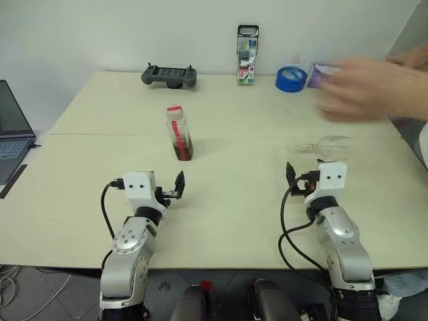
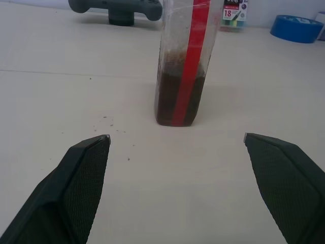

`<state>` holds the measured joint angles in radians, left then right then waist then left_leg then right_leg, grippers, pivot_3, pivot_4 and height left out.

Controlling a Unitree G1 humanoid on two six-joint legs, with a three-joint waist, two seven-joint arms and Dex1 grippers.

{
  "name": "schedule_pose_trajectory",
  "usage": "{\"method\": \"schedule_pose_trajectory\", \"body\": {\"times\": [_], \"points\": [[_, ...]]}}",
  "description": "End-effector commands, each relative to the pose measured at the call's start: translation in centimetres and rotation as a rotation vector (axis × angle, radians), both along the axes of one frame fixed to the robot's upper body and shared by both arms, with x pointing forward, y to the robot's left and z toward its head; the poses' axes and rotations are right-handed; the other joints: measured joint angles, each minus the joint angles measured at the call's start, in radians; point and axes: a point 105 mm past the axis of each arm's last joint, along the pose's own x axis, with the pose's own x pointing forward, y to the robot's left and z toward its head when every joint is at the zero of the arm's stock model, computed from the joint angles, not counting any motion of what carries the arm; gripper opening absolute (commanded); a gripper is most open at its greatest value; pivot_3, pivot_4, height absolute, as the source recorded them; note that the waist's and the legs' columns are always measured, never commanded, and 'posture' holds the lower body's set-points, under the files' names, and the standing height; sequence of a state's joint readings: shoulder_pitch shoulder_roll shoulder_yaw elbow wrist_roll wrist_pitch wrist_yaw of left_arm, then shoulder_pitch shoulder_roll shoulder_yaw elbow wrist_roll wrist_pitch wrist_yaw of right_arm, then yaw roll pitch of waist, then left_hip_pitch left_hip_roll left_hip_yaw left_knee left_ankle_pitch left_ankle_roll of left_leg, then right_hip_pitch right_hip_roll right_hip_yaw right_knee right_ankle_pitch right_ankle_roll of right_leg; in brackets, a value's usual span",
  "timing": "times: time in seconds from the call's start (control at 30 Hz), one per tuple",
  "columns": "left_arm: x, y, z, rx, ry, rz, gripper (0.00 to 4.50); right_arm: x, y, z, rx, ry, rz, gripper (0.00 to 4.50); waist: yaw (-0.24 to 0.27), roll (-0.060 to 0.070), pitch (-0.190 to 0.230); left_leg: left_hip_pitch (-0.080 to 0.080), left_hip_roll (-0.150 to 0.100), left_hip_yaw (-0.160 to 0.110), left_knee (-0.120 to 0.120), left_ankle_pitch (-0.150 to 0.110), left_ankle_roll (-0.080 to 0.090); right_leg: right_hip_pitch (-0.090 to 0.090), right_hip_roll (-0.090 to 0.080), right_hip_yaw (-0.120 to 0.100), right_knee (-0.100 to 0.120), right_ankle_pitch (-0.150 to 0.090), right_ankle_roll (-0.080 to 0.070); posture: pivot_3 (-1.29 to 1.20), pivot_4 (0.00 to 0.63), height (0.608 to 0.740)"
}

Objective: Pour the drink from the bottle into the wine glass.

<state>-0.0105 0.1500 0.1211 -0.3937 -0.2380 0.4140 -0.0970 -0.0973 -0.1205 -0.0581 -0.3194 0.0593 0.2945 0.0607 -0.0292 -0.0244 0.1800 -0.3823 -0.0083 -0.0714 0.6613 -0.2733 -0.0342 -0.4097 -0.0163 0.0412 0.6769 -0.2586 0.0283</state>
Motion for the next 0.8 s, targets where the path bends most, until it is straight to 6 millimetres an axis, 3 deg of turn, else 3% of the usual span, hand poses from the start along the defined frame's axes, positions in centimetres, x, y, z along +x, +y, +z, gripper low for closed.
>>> {"method": "schedule_pose_trajectory", "body": {"times": [0.03,0.33,0.5,0.7,0.8], "points": [[-0.1,-0.1,1.4,0.033,-0.054,0.009,4.49,-0.5,-0.4,1.2,-0.009,-0.048,-0.021,4.50,0.000,0.000,0.000,0.000,0.000,0.000,0.000,0.000,0.000,0.000,0.000,0.000,0.000,0.000,0.000,0.00,0.150,0.740],[0.9,0.3,2.3,0.005,-0.087,0.055,4.49,-0.3,0.4,1.5,-0.019,-0.051,0.029,4.50,0.000,0.000,0.000,0.000,0.000,0.000,0.000,0.000,0.000,0.000,0.000,0.000,0.000,0.000,0.000,0.00,0.150,0.740],[2.9,-0.6,3.5,0.054,-0.093,0.058,4.49,-1.0,7.3,5.0,-0.030,-0.041,0.563,4.50,0.000,0.000,0.000,0.000,0.000,0.000,0.001,0.000,0.000,0.001,0.004,-0.001,0.000,0.000,0.000,0.00,0.150,0.740],[5.5,-1.4,5.7,0.125,-0.127,0.078,4.49,-1.8,10.8,8.9,-0.141,-0.059,0.857,4.50,0.002,0.000,0.000,-0.001,0.000,-0.004,0.000,0.000,0.000,0.002,0.005,-0.003,-0.002,0.000,0.000,0.00,0.150,0.740],[6.7,-1.0,6.4,0.139,-0.126,0.107,4.49,-1.8,12.1,9.8,-0.158,-0.055,0.943,4.50,0.001,0.000,0.000,-0.001,0.000,-0.004,0.000,0.000,0.000,0.002,0.005,-0.004,-0.002,0.000,0.000,0.00,0.150,0.740]]}}
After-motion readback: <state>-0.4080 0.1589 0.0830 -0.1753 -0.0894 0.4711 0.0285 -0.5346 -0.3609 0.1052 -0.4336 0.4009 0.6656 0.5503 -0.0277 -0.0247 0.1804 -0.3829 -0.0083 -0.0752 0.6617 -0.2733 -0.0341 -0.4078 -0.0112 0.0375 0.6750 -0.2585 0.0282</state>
